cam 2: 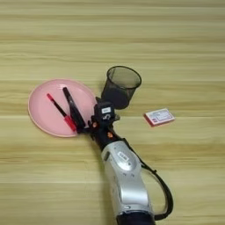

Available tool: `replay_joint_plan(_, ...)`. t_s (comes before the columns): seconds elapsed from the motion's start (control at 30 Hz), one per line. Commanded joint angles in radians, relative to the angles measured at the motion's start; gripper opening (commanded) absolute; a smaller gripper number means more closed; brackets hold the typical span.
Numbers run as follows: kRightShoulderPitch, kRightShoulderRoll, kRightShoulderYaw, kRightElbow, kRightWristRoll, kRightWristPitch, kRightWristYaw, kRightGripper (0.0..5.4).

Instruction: Move the objects on the table

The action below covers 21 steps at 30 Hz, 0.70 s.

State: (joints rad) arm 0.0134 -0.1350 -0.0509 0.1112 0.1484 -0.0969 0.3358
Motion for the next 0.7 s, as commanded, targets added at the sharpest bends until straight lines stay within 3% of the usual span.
replay_joint_plan(0.03,-0.022,-0.018,-0.008,-0.087,0.004,-0.018,-0.003,5.32)
replay_joint_plan(0.47,0.058,-0.053,-0.110,-0.145,0.042,-0.054,-0.012,5.39)
replay_joint_plan(0.7,0.075,-0.081,-0.184,-0.084,0.002,-0.118,-0.062,5.39)
